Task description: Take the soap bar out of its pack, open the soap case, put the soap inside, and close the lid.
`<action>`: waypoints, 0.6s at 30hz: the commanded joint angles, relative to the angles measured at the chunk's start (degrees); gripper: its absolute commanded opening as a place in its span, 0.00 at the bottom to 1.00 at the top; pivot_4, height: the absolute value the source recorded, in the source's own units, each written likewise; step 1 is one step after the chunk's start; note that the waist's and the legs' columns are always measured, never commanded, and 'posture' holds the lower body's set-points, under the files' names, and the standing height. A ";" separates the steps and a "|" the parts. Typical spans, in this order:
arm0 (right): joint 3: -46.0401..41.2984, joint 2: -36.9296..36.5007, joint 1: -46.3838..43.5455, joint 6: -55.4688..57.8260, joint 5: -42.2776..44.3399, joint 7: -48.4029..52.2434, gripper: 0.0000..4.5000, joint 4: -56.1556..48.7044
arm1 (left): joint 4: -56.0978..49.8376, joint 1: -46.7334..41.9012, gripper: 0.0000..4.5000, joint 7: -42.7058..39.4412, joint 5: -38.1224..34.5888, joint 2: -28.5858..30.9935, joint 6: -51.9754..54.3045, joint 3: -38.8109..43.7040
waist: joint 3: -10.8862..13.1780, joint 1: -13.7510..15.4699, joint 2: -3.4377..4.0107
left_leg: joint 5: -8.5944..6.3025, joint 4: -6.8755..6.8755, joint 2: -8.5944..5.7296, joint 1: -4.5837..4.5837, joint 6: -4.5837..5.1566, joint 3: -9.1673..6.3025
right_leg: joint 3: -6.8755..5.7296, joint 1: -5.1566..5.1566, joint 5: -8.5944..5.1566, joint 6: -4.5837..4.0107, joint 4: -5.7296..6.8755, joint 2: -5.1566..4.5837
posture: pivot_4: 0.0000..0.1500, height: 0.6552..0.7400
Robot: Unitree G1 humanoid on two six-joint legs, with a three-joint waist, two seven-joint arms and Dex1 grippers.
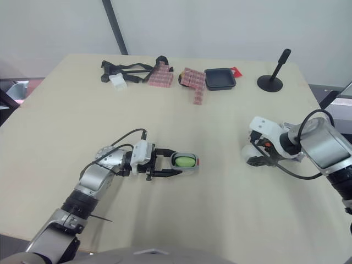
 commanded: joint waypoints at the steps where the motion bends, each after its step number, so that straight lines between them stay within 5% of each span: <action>1: -1.66 -0.16 -0.34 -0.23 -0.47 0.43 0.99 -0.19 | -1.50 0.39 0.42 0.20 0.12 0.53 0.14 -0.45 | 0.00 0.01 0.00 | 0.00 0.00 0.00 0.00 0.00 0.00 | 0.00 0.00 0.00 0.00 0.00 0.00 | 1.00 1.00; 9: -1.79 -0.76 0.95 -0.73 -0.73 0.60 0.43 -0.21 | -1.58 0.52 0.42 0.29 0.26 0.49 0.22 -0.64 | 0.00 0.01 0.00 | 0.00 0.00 0.00 0.00 0.00 0.01 | 0.01 0.00 0.01 0.01 0.00 0.00 | 1.00 1.00; 18: -3.10 -2.74 -0.28 -3.66 -0.58 2.98 0.43 -4.34 | -0.90 0.22 0.42 0.48 0.58 0.34 -0.06 -0.68 | 0.00 -0.03 0.00 | 0.00 -0.01 0.00 -0.01 0.00 0.02 | 0.03 0.00 0.01 0.02 0.00 0.00 | 1.00 1.00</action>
